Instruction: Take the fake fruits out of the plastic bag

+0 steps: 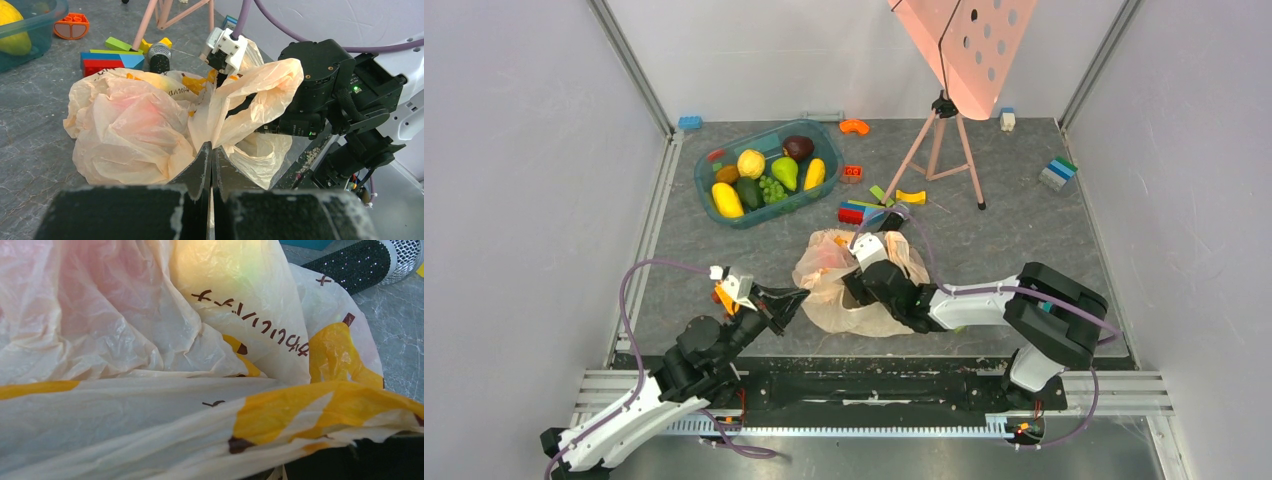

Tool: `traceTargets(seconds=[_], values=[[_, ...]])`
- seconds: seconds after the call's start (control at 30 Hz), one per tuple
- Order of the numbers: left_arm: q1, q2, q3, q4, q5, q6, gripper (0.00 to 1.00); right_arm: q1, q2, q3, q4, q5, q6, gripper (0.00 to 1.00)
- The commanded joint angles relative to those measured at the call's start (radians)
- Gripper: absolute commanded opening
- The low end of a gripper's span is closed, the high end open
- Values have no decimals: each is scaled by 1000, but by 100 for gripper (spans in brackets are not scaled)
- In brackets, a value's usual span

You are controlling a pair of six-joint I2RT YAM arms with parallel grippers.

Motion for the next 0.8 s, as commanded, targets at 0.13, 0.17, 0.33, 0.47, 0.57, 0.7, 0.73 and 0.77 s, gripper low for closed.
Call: traceTargets(seconds=[0.13, 0.17, 0.33, 0.47, 0.57, 0.7, 0.73, 0.77], values=[[4, -4, 1, 63, 8, -37, 2, -27, -9, -12, -54, 6, 44, 60], [4, -4, 2, 63, 8, -37, 2, -27, -18, -17, -54, 5, 43, 56], [4, -7, 0, 62, 11, -38, 2, -27, -82, -42, -59, -17, 27, 43], [4, -2, -2, 61, 16, -40, 2, -26, -178, -64, -47, -88, -7, 42], [4, 7, 0, 61, 24, -40, 2, -23, -262, -82, -37, -145, -30, 42], [4, 28, 1, 68, 35, -38, 2, -23, -378, -98, -23, -213, -39, 43], [4, 35, 1, 69, 39, -38, 2, -23, -399, -103, -20, -227, -39, 43], [4, 43, 2, 69, 45, -38, 2, -23, -421, -107, -15, -235, -35, 43]])
